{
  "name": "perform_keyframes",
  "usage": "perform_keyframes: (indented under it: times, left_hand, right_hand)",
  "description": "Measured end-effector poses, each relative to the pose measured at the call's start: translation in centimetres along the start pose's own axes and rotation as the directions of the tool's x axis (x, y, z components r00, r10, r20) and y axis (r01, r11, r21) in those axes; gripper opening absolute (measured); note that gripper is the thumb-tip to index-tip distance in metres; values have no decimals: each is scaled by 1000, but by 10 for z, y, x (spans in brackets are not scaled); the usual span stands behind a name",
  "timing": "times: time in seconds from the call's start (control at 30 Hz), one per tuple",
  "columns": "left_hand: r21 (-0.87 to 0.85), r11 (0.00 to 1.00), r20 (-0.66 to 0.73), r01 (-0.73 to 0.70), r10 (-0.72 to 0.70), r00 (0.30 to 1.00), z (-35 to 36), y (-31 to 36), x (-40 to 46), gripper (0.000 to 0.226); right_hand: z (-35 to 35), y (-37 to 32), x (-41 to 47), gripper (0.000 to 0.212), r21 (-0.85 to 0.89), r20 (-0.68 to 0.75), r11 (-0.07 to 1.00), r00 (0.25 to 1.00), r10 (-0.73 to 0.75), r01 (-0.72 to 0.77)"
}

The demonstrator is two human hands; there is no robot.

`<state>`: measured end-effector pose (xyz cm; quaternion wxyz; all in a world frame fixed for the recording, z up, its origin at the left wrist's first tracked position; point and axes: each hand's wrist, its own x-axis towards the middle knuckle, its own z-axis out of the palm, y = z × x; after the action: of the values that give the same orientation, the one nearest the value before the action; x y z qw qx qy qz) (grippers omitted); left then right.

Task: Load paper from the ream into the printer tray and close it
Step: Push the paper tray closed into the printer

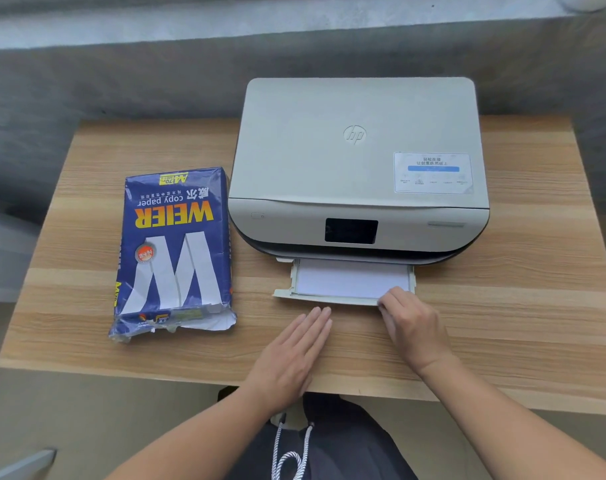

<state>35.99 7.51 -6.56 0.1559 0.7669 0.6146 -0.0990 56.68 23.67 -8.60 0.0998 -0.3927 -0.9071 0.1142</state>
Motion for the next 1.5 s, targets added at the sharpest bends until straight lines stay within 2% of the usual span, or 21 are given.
perform_keyframes:
  times: [0.2, 0.43, 0.7, 1.03, 1.27, 1.4, 1.5]
  left_hand:
    - [28, 993, -14, 115, -115, 993, -8, -16, 23, 88]
    - [41, 993, -13, 112, -112, 994, -3, -23, 29, 84]
    - [18, 983, -60, 181, -179, 982, -9, -25, 52, 84]
    - [-9, 991, -45, 135, -135, 990, -5, -32, 61, 80]
    - [-60, 992, -58, 114, -117, 991, -1, -35, 67, 74]
    - [-86, 992, -82, 95, -102, 991, -5, -38, 69, 72]
    - [-40, 996, -78, 80, -83, 993, -5, -41, 70, 74]
  right_hand:
    - [5, 3, 28, 25, -34, 25, 998, 998, 51, -50]
    - [6, -2, 4, 13, 0, -19, 1000, 1000, -20, 20]
    - [14, -1, 15, 55, 5, 87, 1000, 996, 31, -31]
    - [17, -4, 28, 54, 30, 113, 999, 993, 37, -41]
    - [12, -11, 22, 69, 28, 238, 995, 967, 88, -98]
    - [5, -16, 34, 66, -25, 266, 993, 957, 115, -112]
    - [1, -20, 39, 64, -31, 274, 991, 953, 130, -127]
